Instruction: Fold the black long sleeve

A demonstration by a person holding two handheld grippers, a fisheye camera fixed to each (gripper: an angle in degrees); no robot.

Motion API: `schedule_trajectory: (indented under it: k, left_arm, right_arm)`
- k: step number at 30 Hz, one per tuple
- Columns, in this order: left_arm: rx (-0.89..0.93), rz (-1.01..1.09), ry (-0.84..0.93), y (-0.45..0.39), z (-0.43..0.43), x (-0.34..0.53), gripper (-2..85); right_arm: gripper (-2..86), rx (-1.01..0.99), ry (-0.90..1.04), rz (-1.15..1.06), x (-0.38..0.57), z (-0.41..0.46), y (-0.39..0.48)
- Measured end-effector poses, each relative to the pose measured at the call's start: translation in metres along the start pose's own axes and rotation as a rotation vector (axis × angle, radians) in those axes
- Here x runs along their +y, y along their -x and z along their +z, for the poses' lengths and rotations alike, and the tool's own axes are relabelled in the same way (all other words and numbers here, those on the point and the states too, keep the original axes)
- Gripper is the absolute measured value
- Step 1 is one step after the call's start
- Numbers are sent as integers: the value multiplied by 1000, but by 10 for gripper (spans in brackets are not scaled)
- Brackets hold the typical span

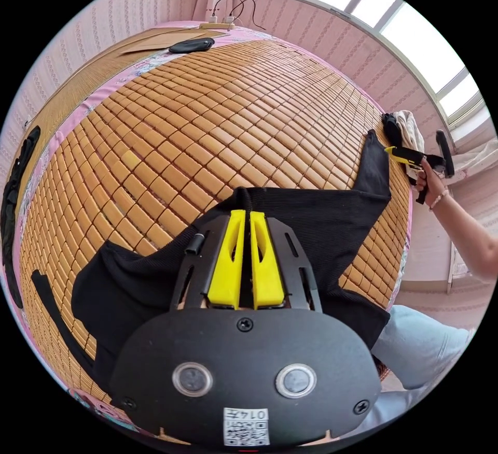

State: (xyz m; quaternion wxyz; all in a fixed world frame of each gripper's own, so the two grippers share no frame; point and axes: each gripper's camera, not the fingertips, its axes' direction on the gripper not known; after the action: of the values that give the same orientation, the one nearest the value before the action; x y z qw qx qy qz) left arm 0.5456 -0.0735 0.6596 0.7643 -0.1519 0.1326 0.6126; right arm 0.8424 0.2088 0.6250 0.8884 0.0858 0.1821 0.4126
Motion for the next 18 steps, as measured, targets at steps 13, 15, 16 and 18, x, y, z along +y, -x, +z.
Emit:
schedule_trajectory:
  k: [13,15,16,18]
  left_arm:
    - [-10,89,-118,-5,-34,9,-10]
    - [-14,140,-150,-9,-44,7,-9]
    - [-17,147,-154,-9,-45,6,-9]
    - [3,131,-145,-8,-40,0,-9]
  right_arm:
    - [4,-238,16,0,50,-111,-31]
    - [6,-261,44,3,50,-134,-34]
    - [8,-260,63,5,45,-143,-36]
    - [12,-236,117,11,29,-142,-38]
